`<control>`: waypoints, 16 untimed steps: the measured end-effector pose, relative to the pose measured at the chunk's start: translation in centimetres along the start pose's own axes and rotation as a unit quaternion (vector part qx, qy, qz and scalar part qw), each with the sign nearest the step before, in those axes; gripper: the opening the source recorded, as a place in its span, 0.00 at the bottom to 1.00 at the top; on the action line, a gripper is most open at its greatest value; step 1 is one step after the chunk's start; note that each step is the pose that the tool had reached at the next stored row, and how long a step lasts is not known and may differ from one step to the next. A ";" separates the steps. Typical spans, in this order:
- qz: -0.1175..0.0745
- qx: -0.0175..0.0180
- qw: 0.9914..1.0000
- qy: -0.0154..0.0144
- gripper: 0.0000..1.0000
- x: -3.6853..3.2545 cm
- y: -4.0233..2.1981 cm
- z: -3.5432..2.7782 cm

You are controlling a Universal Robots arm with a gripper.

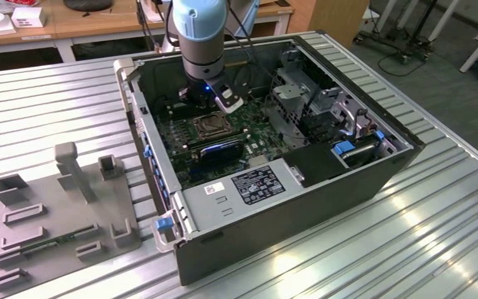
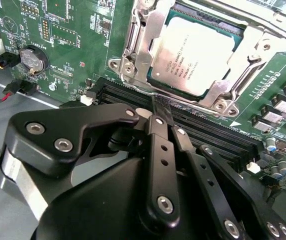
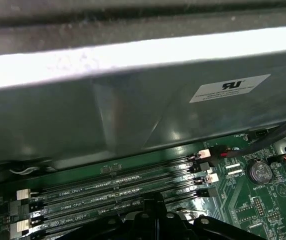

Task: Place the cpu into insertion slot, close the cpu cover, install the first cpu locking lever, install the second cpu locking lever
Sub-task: 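Install the first cpu locking lever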

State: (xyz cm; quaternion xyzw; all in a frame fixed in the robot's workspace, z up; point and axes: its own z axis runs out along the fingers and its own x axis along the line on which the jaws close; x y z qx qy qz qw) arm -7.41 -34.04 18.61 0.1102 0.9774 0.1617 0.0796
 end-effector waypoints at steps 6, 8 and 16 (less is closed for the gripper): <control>0.000 0.000 1.000 0.000 0.11 -0.19 0.04 0.06; 0.000 0.000 1.000 0.000 0.11 -0.24 0.06 0.07; 0.000 0.001 1.000 0.000 0.11 -0.43 0.09 0.11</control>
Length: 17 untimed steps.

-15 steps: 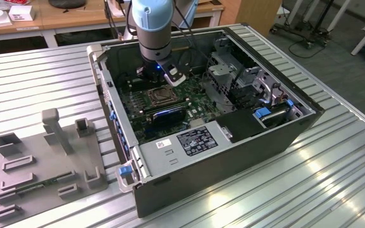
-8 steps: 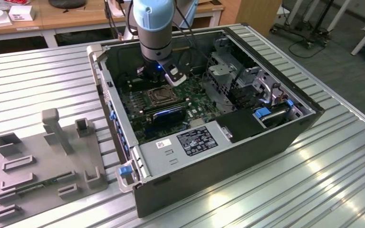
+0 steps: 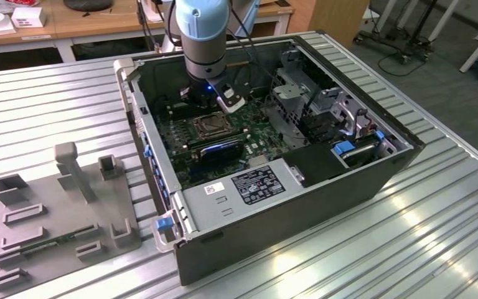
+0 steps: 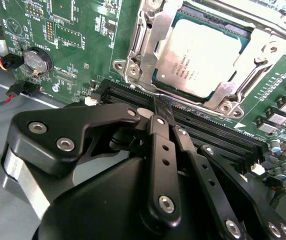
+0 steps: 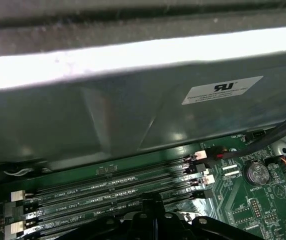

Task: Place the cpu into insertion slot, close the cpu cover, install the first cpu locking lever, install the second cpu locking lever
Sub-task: 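Install the first cpu locking lever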

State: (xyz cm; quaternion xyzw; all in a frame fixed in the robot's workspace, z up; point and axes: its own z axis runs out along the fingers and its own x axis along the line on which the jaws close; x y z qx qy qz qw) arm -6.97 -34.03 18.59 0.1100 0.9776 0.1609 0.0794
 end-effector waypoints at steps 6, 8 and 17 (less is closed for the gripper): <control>0.000 0.000 1.000 0.000 0.11 -0.08 0.02 0.01; 0.000 0.000 1.000 0.000 0.11 -0.09 0.04 -0.04; 0.000 0.000 1.000 0.000 0.11 -0.18 0.30 -0.78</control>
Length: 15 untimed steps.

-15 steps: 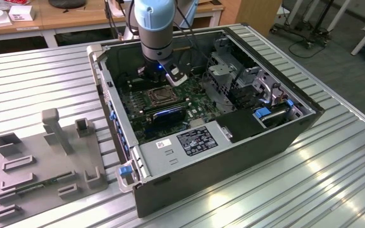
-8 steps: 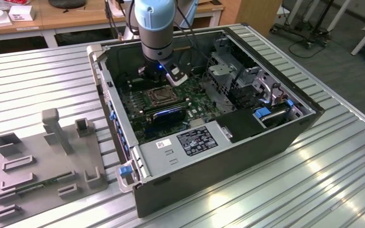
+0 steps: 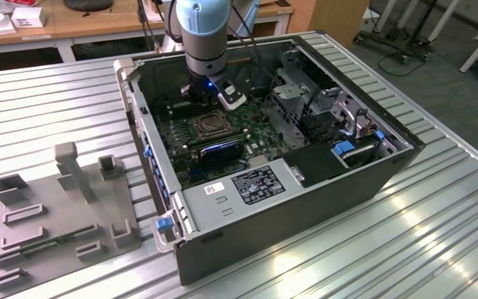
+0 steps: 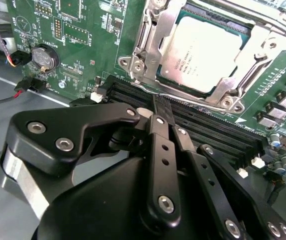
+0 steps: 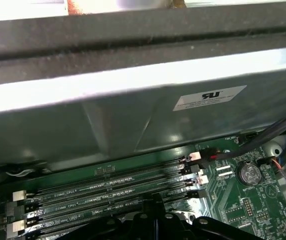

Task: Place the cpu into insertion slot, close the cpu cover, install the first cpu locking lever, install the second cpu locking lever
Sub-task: 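Install the first cpu locking lever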

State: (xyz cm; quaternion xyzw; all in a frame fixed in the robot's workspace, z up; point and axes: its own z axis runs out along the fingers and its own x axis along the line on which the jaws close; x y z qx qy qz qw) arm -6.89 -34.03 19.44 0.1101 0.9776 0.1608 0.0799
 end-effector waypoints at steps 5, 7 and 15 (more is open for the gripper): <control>0.000 0.000 1.000 0.000 0.11 0.00 0.00 -0.02; 0.000 0.000 1.000 0.000 0.11 0.05 -0.01 -0.04; -0.001 0.000 1.000 -0.002 0.11 0.12 -0.44 0.29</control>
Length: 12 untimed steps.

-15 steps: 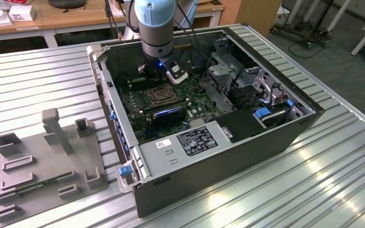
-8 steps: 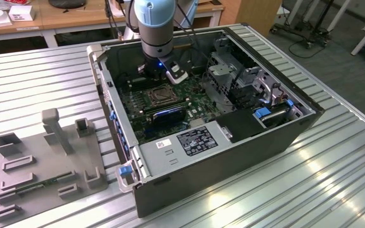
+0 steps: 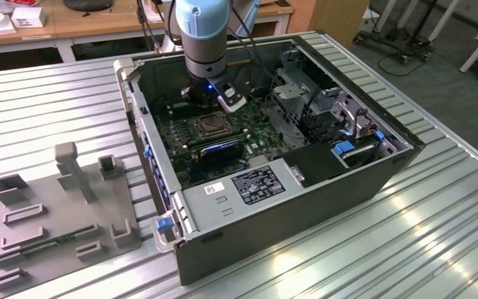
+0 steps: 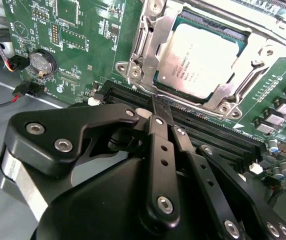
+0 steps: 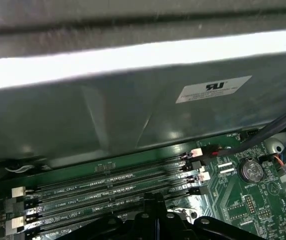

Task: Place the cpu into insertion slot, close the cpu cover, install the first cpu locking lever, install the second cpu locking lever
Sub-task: 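Install the first cpu locking lever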

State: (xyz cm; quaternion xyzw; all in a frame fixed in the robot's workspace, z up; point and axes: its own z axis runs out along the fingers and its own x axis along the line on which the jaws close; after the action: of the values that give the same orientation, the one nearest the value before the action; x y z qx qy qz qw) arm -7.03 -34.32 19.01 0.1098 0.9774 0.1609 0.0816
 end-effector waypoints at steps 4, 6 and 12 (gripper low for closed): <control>0.000 0.000 1.000 0.000 0.11 0.00 -0.02 0.03; 0.000 0.000 1.000 0.000 0.11 0.00 -0.02 0.04; 0.000 0.000 1.000 0.000 0.11 -0.04 0.10 -0.26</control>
State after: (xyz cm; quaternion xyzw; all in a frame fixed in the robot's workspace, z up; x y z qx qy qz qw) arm -7.02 -34.32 19.29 0.1098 0.9774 0.1610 0.0818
